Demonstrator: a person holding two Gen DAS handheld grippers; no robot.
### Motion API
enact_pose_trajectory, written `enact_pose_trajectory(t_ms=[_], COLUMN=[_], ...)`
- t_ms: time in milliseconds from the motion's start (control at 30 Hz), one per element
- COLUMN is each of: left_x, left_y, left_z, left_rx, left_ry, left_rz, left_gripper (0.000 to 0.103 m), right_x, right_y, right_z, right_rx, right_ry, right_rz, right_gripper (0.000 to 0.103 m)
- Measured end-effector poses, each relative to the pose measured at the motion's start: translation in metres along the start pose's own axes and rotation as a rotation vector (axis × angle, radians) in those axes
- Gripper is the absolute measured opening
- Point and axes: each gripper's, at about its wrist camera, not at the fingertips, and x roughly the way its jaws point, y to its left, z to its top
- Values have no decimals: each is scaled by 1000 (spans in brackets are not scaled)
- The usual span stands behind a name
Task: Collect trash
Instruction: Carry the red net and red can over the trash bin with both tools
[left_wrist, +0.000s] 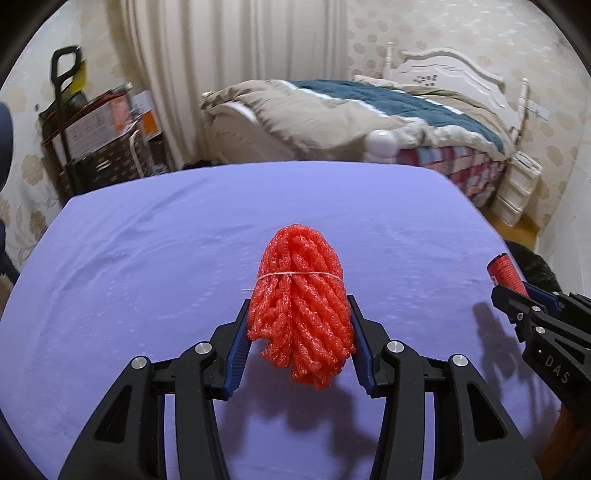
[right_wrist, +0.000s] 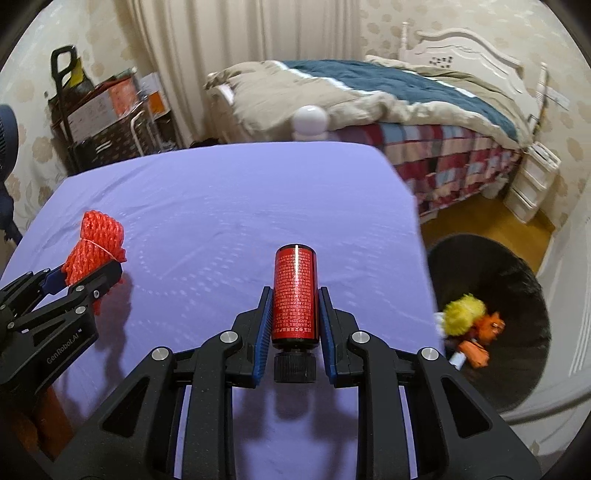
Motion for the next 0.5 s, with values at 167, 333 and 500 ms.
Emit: enact_pose_trajectory(t_ms=[167, 333, 500], left_x=[-8, -12, -12], left_y=[-43, -86, -135], left_z=[3, 8, 14], left_rx=[67, 125, 192], left_ry=[-27, -47, -74], left_rz=[-63, -120, -172], left_gripper=[48, 48, 48], right_x=[-21, -36, -47], right_y=[-38, -78, -117], right_z=[-9, -14, -17], right_rx=[55, 118, 173], right_ry=[-32, -64, -90], right_rz=[-59, -123, -185], right_gripper=[23, 23, 23])
